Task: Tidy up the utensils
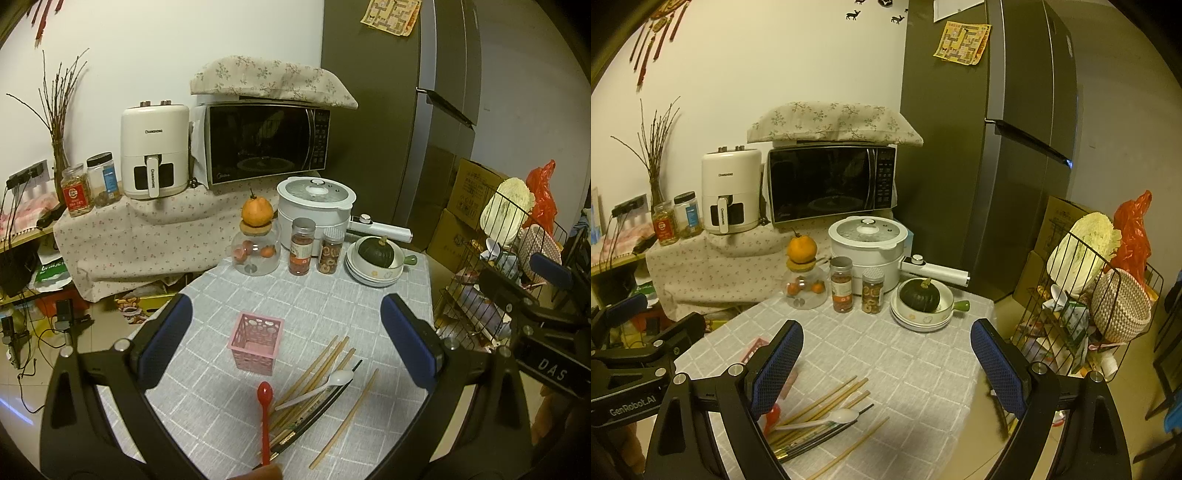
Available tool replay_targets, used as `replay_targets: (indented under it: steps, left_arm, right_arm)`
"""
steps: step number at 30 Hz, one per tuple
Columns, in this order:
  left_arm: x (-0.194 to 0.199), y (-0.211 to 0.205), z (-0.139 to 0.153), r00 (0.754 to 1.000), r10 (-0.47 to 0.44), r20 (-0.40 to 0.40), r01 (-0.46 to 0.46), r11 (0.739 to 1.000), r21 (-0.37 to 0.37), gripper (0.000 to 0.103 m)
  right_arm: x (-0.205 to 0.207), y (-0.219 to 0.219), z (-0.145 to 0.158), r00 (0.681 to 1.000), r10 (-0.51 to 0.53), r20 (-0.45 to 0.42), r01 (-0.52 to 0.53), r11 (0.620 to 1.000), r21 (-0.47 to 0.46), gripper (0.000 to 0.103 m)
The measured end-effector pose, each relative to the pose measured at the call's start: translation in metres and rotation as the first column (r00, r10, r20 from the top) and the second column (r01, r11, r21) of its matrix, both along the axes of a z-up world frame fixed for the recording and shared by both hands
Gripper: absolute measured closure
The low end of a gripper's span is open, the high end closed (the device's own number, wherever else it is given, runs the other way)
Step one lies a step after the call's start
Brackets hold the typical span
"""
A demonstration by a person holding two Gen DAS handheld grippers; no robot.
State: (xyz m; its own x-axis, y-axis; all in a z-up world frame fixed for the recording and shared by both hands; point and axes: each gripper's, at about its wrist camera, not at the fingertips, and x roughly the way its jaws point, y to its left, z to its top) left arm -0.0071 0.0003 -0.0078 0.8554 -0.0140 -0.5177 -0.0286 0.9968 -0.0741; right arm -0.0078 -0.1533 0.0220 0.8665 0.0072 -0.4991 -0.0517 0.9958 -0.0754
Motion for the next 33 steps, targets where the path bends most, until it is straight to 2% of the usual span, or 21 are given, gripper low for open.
replay_targets:
  steps: [33]
  left_arm:
    - [-0.0005, -0.0003, -0.0017, 1.000, 0.003, -0.005, -0.003, 1.000, 0.006, 0.001]
  right_arm:
    - [0.0005, -0.0003, -0.0040, 1.000, 0.003, -0.009, -0.003, 1.000, 0.006, 0.010]
